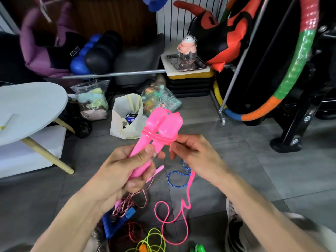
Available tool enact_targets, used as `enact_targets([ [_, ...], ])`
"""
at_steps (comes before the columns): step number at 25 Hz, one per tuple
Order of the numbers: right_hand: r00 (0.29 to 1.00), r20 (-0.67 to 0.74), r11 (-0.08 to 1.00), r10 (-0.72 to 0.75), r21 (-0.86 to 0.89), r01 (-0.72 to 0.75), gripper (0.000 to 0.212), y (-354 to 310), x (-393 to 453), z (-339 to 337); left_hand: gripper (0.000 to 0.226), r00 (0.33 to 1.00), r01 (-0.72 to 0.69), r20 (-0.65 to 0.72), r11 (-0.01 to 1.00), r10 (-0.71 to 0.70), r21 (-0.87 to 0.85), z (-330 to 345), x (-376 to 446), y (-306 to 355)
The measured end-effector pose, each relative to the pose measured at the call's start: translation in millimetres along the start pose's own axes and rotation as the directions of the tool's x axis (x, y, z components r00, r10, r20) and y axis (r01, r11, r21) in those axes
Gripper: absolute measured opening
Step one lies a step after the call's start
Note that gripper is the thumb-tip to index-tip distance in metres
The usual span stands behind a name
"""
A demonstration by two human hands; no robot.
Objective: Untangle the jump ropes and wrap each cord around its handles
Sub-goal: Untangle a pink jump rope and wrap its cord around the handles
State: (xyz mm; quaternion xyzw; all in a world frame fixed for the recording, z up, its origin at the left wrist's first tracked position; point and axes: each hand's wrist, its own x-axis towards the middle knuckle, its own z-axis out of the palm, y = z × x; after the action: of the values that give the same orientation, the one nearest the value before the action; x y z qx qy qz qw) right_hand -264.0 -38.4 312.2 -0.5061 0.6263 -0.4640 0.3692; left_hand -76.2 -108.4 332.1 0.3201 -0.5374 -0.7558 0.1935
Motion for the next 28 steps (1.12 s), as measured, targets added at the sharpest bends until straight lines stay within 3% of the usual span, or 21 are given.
enact_targets([
  [2, 0.997, -0.035, 0.992, -0.068, -0.104, 0.065, 0.031, -0.8, 0.8, -4.3, 0.023, 1.0, -0.02, 0.015, 0.998, 0.021, -0.056, -0.4, -4.0, 3.8],
  [4, 0.997, -0.023, 0.983, -0.069, -0.172, 0.064, 0.025, -4.0, 0.0, -2.4, 0.027, 0.991, -0.076, -0.11, 0.997, 0.073, -0.02, -4.6, 1.5, 3.3],
  [7, 0.992, 0.022, 0.912, -0.128, -0.39, 0.126, 0.014, -8.9, -5.8, 8.3, 0.03, 0.921, -0.125, -0.315, 0.939, 0.23, 0.32, -7.2, 14.6, -6.0],
  [9, 0.99, 0.086, 0.779, -0.115, -0.611, 0.144, 0.007, -13.6, -10.7, 13.4, 0.036, 0.876, -0.09, -0.327, 0.786, 0.354, 0.611, -7.8, 21.1, -14.1],
  [11, 0.992, 0.1, 0.637, -0.082, -0.76, 0.129, 0.014, -13.3, -17.3, 16.3, 0.04, 0.857, -0.015, -0.296, 0.595, 0.422, 0.804, -6.6, 24.4, -19.9],
  [14, 0.97, 0.167, 0.423, -0.177, -0.877, 0.228, 0.025, -15.2, -17.5, 13.8, 0.036, 0.889, 0.06, -0.226, 0.39, 0.398, 0.919, -0.3, 28.6, -26.2],
  [16, 0.957, 0.2, 0.373, -0.21, -0.888, 0.268, 0.022, -15.9, -11.8, 3.3, 0.028, 0.923, 0.1, -0.191, 0.27, 0.335, 0.958, 8.2, 29.1, -34.6],
  [18, 0.938, 0.263, 0.386, -0.224, -0.86, 0.333, 0.018, -18.7, -8.3, -7.6, 0.025, 0.962, 0.094, -0.144, 0.213, 0.233, 0.973, 17.0, 25.7, -41.2],
  [20, 0.927, 0.351, 0.453, -0.128, -0.811, 0.37, 0.012, -23.2, -8.8, -16.8, 0.024, 0.988, 0.001, -0.031, 0.193, 0.153, 0.981, 23.8, 22.0, -42.7],
  [25, 0.957, 0.26, 0.574, -0.13, -0.767, 0.286, 0.033, -25.5, -1.2, -44.2, 0.027, 0.964, -0.262, 0.251, 0.144, 0.087, 0.954, 21.4, 18.3, -33.0],
  [28, 0.889, 0.454, 0.874, 0.055, -0.452, 0.177, 0.019, -22.4, 3.8, -49.5, 0.035, 0.907, -0.414, 0.42, 0.224, 0.02, 0.882, 19.5, 13.4, -35.9],
])
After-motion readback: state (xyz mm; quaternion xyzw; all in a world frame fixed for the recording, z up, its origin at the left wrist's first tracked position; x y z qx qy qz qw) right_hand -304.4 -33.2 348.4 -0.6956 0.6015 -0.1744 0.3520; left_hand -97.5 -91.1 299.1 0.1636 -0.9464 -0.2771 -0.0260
